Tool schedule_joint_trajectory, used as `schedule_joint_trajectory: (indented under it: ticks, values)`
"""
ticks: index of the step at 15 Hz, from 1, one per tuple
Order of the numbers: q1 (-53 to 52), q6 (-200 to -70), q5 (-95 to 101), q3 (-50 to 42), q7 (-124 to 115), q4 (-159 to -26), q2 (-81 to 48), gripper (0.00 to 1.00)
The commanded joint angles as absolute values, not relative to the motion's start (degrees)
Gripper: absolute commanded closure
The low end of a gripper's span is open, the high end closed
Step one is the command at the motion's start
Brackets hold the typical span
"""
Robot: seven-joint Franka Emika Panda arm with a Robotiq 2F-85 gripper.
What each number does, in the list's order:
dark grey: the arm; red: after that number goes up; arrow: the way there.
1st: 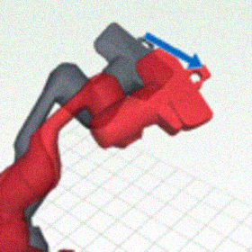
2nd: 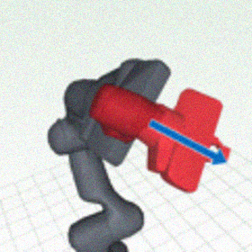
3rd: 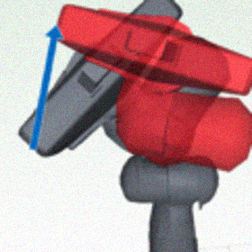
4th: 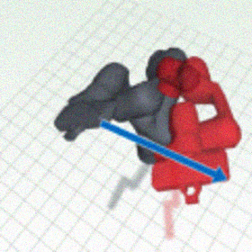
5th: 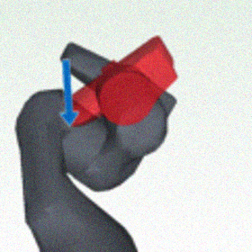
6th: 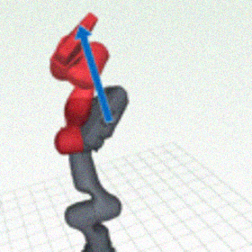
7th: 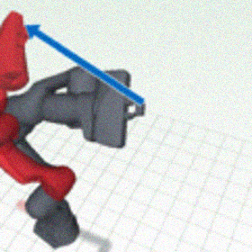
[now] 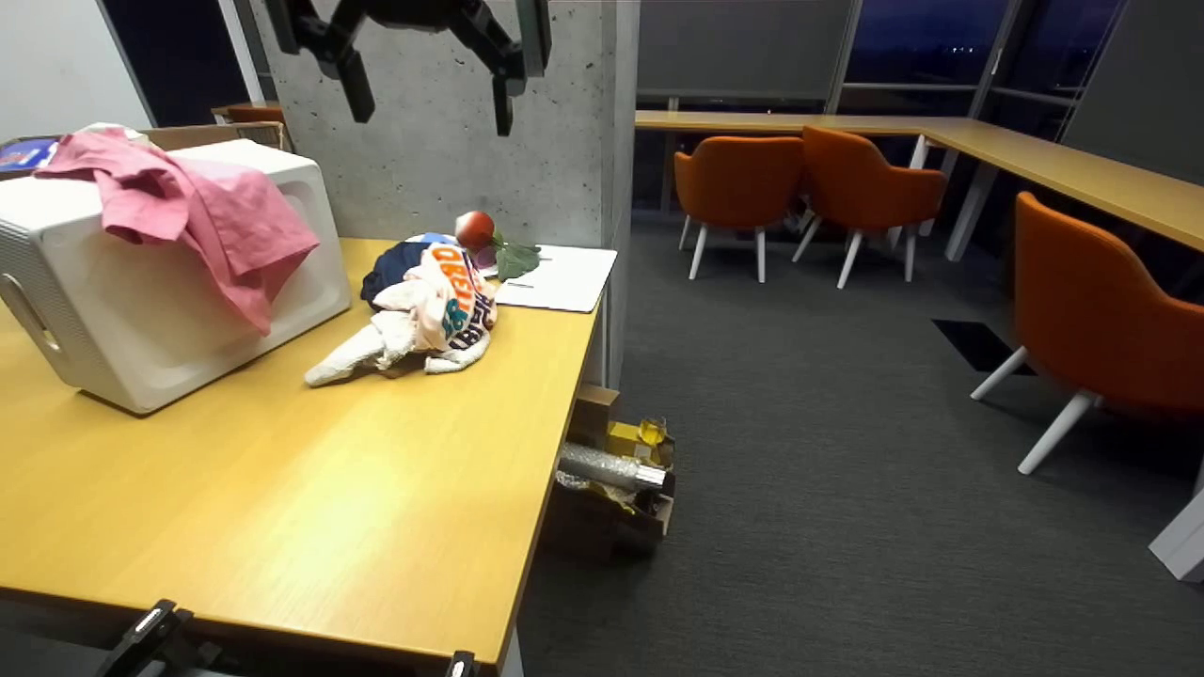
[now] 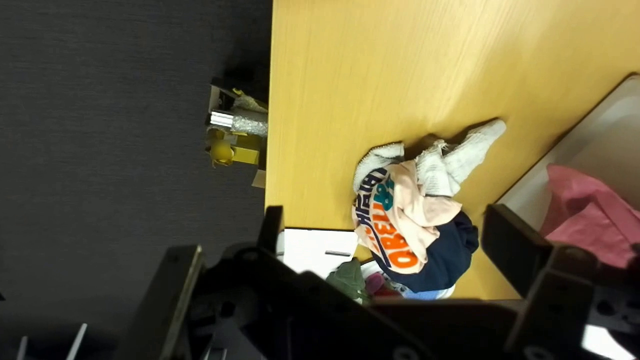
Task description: Put the pink shirt on the left and the white towel on the right
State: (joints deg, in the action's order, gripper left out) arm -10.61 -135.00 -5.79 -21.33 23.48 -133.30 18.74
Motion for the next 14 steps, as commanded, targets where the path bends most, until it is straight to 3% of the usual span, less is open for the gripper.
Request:
schedule_joint_trajectory:
  ticks: [1,8,14]
  values:
    - [-14.15,-133.04,-13.16,-23.94,27.13,-119.41,4.03,0.00]
    - [-0.80,-124.70,-18.99,-7.47,26.52,-96.42,-19.84,0.00]
    - [2.45,-120.40,-12.97,-0.22,21.56,-78.01,-37.81,0.00]
